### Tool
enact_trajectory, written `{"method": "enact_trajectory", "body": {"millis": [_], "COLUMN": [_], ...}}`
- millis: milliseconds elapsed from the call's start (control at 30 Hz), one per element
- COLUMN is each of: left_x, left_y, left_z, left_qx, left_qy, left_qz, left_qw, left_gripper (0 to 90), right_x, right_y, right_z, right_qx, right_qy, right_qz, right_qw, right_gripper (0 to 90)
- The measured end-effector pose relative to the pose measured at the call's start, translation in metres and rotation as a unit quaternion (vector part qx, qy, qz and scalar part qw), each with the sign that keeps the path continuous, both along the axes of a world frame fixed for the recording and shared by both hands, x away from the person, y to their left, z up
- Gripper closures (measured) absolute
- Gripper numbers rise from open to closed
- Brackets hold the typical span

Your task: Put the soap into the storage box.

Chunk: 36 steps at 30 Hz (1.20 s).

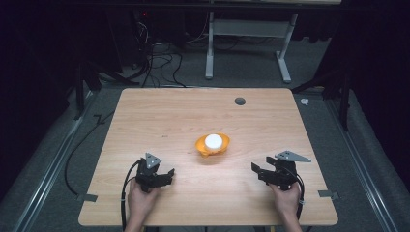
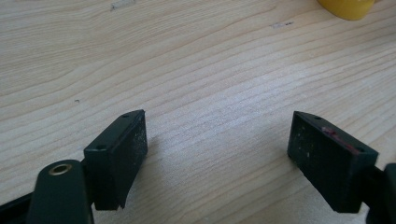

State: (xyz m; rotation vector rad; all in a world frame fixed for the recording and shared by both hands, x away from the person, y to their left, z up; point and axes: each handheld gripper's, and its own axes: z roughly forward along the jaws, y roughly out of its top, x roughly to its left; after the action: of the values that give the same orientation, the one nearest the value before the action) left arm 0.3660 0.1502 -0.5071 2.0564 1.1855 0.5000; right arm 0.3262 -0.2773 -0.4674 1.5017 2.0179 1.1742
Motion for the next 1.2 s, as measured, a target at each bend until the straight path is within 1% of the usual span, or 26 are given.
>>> {"method": "enact_trajectory", "body": {"millis": [233,267,500,567,633,733,800,967,1067,1133,1167,1200], "left_x": [0.0,0.0,0.0,0.0,0.0,0.0,0.0,0.0,0.0,0.0,0.0,0.0], "left_y": [0.0,0.0,0.0,0.0,0.0,0.0,0.0,0.0,0.0,0.0,0.0,0.0], "left_z": [0.0,0.0,0.0,0.0,0.0,0.0,0.0,0.0,0.0,0.0,0.0,0.0], "left_qx": [0.0,0.0,0.0,0.0,0.0,0.0,0.0,0.0,0.0,0.0,0.0,0.0], "left_qy": [0.0,0.0,0.0,0.0,0.0,0.0,0.0,0.0,0.0,0.0,0.0,0.0], "left_qz": [0.0,0.0,0.0,0.0,0.0,0.0,0.0,0.0,0.0,0.0,0.0,0.0], "left_qw": [1.0,1.0,1.0,1.0,1.0,1.0,1.0,1.0,1.0,1.0,1.0,1.0], "left_gripper": [20.2,20.3,20.3,20.3,20.2,20.3,20.2,20.2,20.3,20.3,20.2,20.2], "right_x": [0.0,0.001,0.003,0.004,0.004,0.005,0.005,0.006,0.005,0.005,0.005,0.005], "right_y": [0.002,0.002,0.006,0.006,0.007,0.007,0.007,0.007,0.01,0.011,0.012,0.012], "right_z": [-0.007,-0.011,-0.018,-0.022,-0.023,-0.026,-0.027,-0.031,-0.033,-0.034,-0.034,-0.034], "right_qx": [-0.005,-0.01,-0.019,-0.026,-0.026,-0.04,-0.039,-0.048,-0.063,-0.067,-0.074,-0.074], "right_qy": [0.009,0.011,0.023,0.023,0.026,0.028,0.03,0.032,0.034,0.033,0.03,0.03], "right_qz": [-0.004,-0.004,-0.008,-0.01,-0.012,-0.012,-0.015,-0.02,-0.021,-0.021,-0.021,-0.021], "right_qw": [0.9999,0.9999,0.9995,0.9993,0.9993,0.9987,0.9987,0.9981,0.9972,0.997,0.9966,0.9966], "right_gripper": [28.6,28.6,28.5,28.6,28.6,28.4,28.4,28.2,28.2,28.0,27.6,27.6]}}
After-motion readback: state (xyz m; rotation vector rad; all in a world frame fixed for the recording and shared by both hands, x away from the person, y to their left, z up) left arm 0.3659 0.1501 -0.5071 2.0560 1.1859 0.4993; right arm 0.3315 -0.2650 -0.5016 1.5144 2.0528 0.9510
